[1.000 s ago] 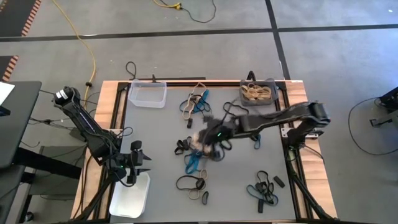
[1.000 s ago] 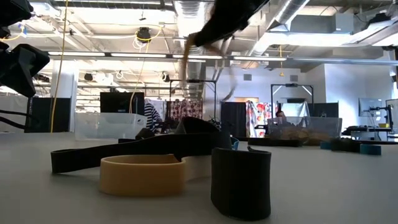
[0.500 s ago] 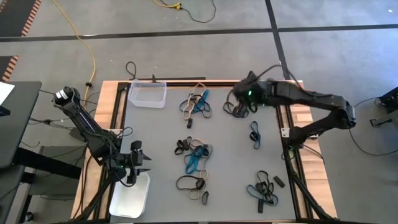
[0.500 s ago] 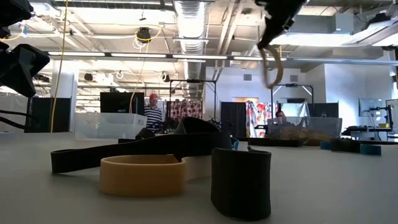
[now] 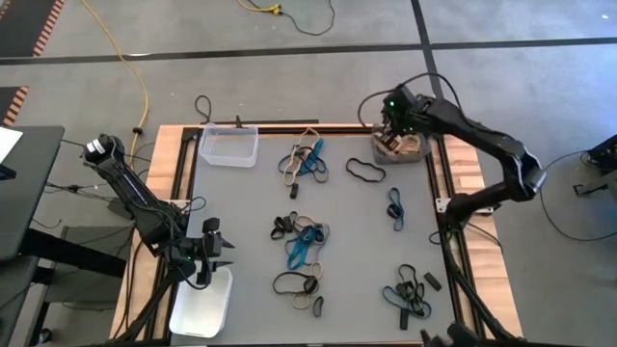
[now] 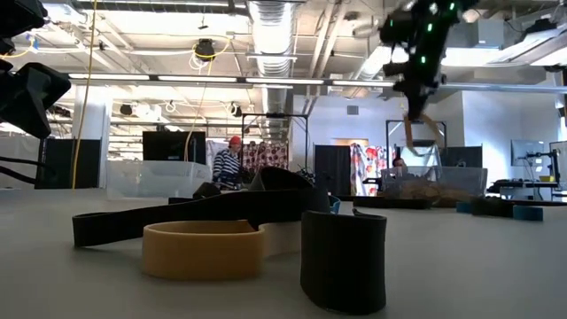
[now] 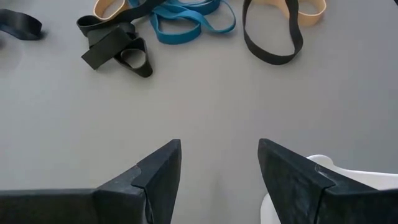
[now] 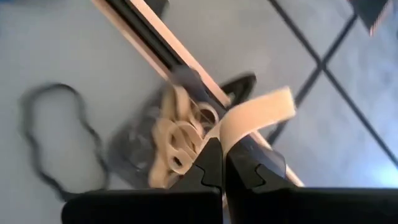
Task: Sort rubber bands into baskets
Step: Put the white rubber band into the black transparent bin
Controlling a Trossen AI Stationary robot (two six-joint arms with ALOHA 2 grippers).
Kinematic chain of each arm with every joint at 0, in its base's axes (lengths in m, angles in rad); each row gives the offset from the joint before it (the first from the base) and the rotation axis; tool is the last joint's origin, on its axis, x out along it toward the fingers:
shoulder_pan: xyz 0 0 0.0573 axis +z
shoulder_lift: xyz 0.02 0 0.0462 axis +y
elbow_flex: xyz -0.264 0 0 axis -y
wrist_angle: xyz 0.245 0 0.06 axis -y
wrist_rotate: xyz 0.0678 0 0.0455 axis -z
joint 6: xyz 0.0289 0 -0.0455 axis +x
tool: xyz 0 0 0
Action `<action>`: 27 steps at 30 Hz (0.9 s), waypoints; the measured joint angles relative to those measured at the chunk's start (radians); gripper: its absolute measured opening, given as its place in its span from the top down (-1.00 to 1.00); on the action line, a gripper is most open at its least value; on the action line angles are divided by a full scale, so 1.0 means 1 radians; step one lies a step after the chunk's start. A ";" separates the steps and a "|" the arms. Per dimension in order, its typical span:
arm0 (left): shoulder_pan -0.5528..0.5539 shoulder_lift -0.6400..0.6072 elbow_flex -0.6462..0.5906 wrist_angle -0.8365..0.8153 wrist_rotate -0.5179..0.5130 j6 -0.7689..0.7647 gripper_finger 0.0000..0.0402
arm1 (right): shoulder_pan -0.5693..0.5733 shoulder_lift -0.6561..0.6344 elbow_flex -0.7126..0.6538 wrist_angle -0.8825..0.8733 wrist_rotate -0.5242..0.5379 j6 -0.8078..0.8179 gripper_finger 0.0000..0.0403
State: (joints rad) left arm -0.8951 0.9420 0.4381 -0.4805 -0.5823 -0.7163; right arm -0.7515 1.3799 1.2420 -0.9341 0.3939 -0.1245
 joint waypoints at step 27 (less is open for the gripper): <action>0.000 0.000 0.000 0.000 0.000 -0.001 -0.02 | -0.063 0.294 -0.169 0.284 -0.073 0.004 0.58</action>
State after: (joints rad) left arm -0.8955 0.9420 0.4381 -0.4805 -0.5823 -0.7169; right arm -0.8149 1.6737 1.0733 -0.6503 0.3207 -0.1208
